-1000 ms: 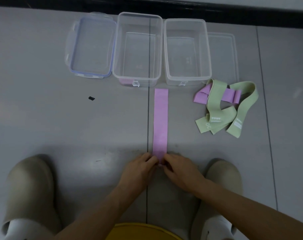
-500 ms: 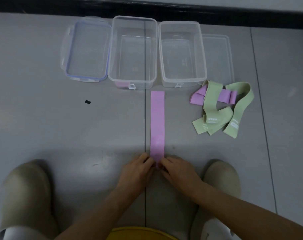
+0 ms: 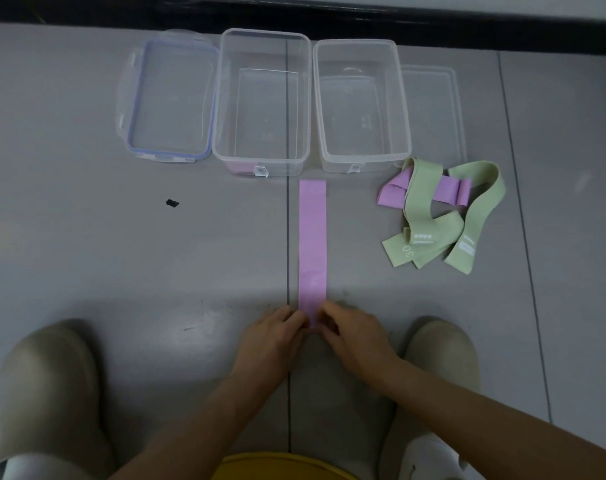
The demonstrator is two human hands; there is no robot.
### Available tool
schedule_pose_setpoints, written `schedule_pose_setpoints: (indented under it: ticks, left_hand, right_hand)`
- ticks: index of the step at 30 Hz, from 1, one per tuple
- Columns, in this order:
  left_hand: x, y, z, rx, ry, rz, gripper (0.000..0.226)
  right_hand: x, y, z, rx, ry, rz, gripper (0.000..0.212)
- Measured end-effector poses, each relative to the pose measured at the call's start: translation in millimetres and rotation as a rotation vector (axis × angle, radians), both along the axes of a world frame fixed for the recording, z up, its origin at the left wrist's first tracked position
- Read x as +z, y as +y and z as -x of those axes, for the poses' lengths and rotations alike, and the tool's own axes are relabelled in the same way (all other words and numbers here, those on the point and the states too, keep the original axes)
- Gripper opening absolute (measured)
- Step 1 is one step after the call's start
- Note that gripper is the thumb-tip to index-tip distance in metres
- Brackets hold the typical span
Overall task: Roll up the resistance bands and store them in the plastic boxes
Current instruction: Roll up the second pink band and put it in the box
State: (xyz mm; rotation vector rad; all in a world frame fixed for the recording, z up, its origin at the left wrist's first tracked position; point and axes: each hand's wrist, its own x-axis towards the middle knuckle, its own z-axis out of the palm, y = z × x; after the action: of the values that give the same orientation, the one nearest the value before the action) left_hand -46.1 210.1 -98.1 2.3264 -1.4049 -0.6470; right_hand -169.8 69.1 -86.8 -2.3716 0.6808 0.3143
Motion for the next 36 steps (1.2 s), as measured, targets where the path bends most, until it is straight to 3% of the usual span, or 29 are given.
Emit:
schedule_pose_setpoints:
  ticks: [12, 22, 27, 32, 36]
  left_hand:
    - [-2, -3, 2, 0.054, -0.003, -0.023, 0.017]
    - [3, 0, 3, 0.009, -0.057, 0.012, 0.014]
    - [4, -8, -2, 0.007, -0.058, -0.013, 0.013]
    - [7, -11, -3, 0.047, -0.030, -0.085, 0.014]
    - [10, -16, -6, 0.053, -0.007, -0.086, 0.012]
  right_hand:
    - [-9, -1, 3, 0.160, -0.047, 0.147, 0.021]
    - [-2, -11, -7, 0.045, -0.003, -0.045, 0.021]
    - [2, -6, -3, -0.017, -0.042, -0.043, 0.020]
    - [-1, -4, -3, 0.089, -0.055, 0.060, 0.015]
    - [-4, -6, -2, 0.154, -0.055, 0.138, 0.027]
